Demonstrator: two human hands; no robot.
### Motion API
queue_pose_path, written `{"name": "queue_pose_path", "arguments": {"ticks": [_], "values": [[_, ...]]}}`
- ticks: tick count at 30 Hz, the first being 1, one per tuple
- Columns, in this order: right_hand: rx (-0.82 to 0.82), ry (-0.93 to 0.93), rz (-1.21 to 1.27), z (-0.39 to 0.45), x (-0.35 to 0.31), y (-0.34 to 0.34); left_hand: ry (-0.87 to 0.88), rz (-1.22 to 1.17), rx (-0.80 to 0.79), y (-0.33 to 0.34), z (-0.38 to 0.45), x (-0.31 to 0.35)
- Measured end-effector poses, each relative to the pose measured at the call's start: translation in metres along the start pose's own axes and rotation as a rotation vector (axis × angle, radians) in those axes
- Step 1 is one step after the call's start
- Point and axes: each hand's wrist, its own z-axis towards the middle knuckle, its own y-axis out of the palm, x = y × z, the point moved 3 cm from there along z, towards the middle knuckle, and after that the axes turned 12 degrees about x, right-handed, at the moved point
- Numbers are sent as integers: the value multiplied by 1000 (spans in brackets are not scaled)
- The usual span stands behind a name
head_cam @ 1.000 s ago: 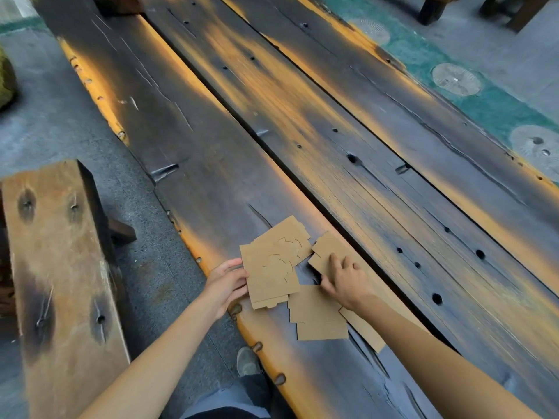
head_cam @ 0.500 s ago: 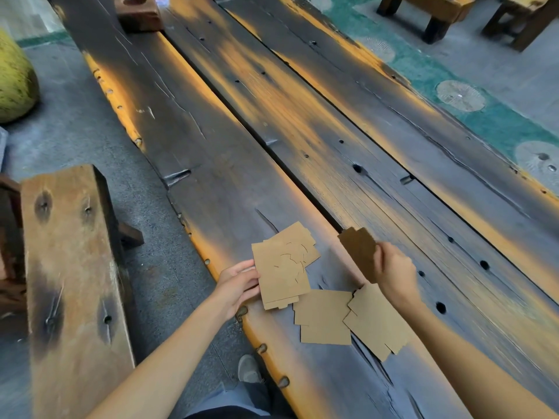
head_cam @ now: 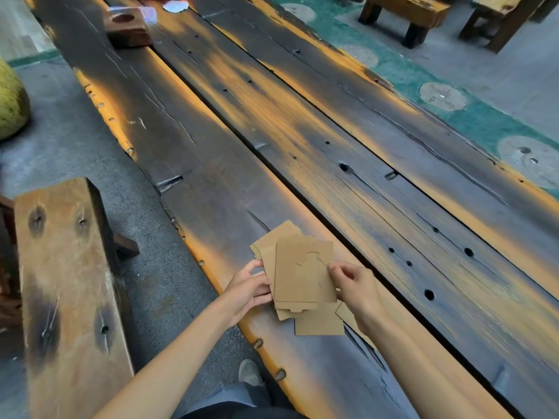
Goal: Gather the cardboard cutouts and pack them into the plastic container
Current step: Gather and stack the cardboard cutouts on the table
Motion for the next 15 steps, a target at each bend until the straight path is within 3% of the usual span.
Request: {"name": "queue_pose_path", "arguments": {"ticks": [6, 15], "values": [[29, 15, -94, -2, 20, 4, -13, -33, -89, -2, -10, -5], [52, -7, -164, -10, 34, 17, -5, 23, -64, -7, -10, -12]]}}
